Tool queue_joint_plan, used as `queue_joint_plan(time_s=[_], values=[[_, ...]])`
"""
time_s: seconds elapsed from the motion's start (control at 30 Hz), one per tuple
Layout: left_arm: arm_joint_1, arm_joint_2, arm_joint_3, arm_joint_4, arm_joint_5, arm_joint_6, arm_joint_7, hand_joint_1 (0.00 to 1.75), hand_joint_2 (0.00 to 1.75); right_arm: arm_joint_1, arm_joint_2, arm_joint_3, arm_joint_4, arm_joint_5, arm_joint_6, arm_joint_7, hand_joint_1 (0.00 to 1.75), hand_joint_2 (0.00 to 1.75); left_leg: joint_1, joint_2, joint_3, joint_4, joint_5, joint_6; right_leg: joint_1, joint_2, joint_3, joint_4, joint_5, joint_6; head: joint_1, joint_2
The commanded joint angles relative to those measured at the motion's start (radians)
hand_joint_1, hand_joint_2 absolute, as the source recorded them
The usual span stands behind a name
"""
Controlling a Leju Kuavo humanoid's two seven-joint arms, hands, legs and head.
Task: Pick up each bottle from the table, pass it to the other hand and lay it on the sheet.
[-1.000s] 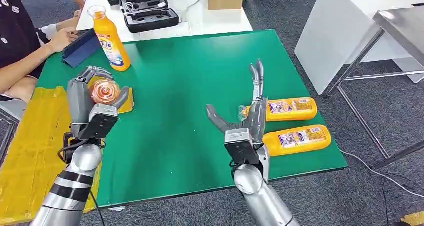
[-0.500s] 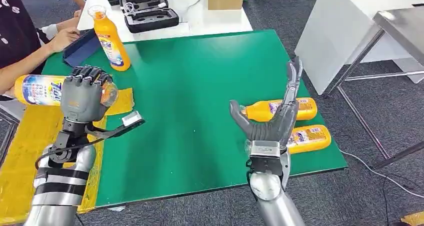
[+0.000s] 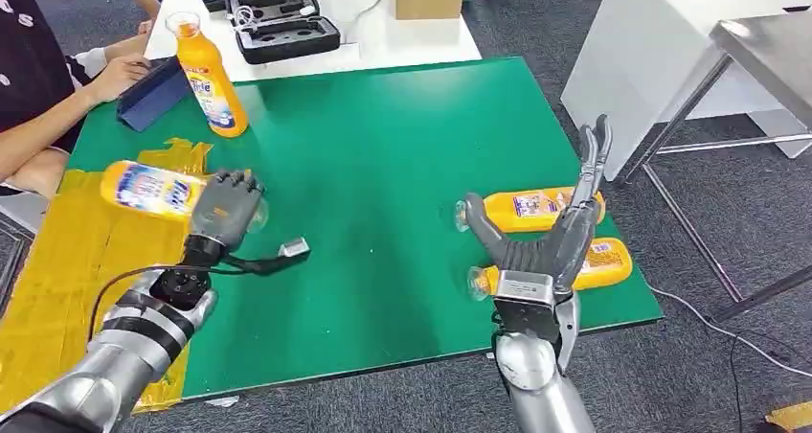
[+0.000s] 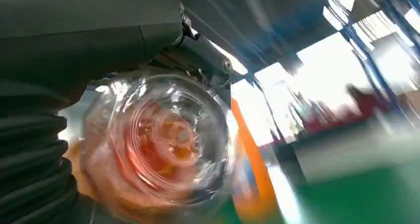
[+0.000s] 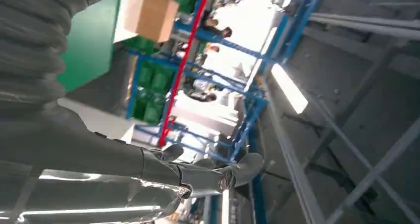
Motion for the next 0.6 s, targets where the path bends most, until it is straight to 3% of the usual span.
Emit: queue_joint_plan(time_s=[0.03, 0.13, 0.3, 0.33, 0.37, 0.4, 0.6], values=[[-0.006, -0.078, 0.124, 0.374, 0.169, -0.19, -0.073, 1.75, 1.75, 0.006, -0.093, 0.001, 0.028, 0.048, 0.046, 0.087, 0.0, 1.75, 0.001, -0.001, 0.009, 0.0, -0.005, -0.001, 0.0, 0.001, 0.009, 0.0, -0.004, -0.002, 0.0, 0.0], [0.007, -0.075, 0.148, 0.372, 0.188, -0.219, -0.073, 1.75, 1.75, -0.001, -0.095, 0.007, 0.048, 0.061, 0.064, 0.102, 0.0, 1.75, 0.001, -0.007, 0.011, -0.001, -0.004, -0.001, 0.0, -0.003, 0.012, -0.001, -0.006, -0.002, 0.0, 0.0], [0.035, -0.064, 0.209, 0.373, 0.229, -0.236, -0.073, 1.75, 1.75, -0.011, -0.092, 0.005, 0.07, 0.07, 0.08, 0.117, 0.0, 1.75, 0.0, 0.0, 0.023, -0.003, -0.01, -0.003, 0.0, 0.005, 0.023, -0.002, -0.007, -0.003, 0.0, 0.0], [0.038, -0.063, 0.229, 0.372, 0.24, -0.223, -0.067, 1.27, 1.75, -0.011, -0.091, 0.003, 0.073, 0.072, 0.081, 0.12, 0.0, 1.75, 0.0, -0.001, 0.024, -0.003, -0.01, -0.004, 0.001, 0.002, 0.023, -0.002, -0.007, -0.003, 0.0, 0.0], [0.038, -0.062, 0.245, 0.371, 0.245, -0.211, -0.059, 0.1, 1.75, -0.011, -0.09, 0.001, 0.074, 0.073, 0.081, 0.122, 0.0, 1.75, 0.0, 0.0, 0.026, -0.003, -0.01, -0.004, 0.001, 0.003, 0.025, -0.002, -0.007, -0.003, 0.0, 0.0], [0.039, -0.062, 0.256, 0.367, 0.25, -0.19, -0.054, 0.0, 1.75, -0.01, -0.089, 0.0, 0.075, 0.073, 0.08, 0.122, 0.0, 1.75, 0.001, 0.0, 0.028, -0.003, -0.01, -0.004, 0.001, 0.004, 0.026, -0.002, -0.007, -0.004, 0.0, 0.0], [0.044, -0.074, 0.392, 0.327, 0.372, -0.124, -0.14, 0.0, 1.75, -0.015, -0.083, -0.003, 0.094, 0.074, 0.075, 0.128, 0.0, 1.75, 0.001, -0.002, 0.027, -0.003, -0.009, -0.004, 0.001, 0.002, 0.027, -0.002, -0.007, -0.004, 0.0, 0.0]])
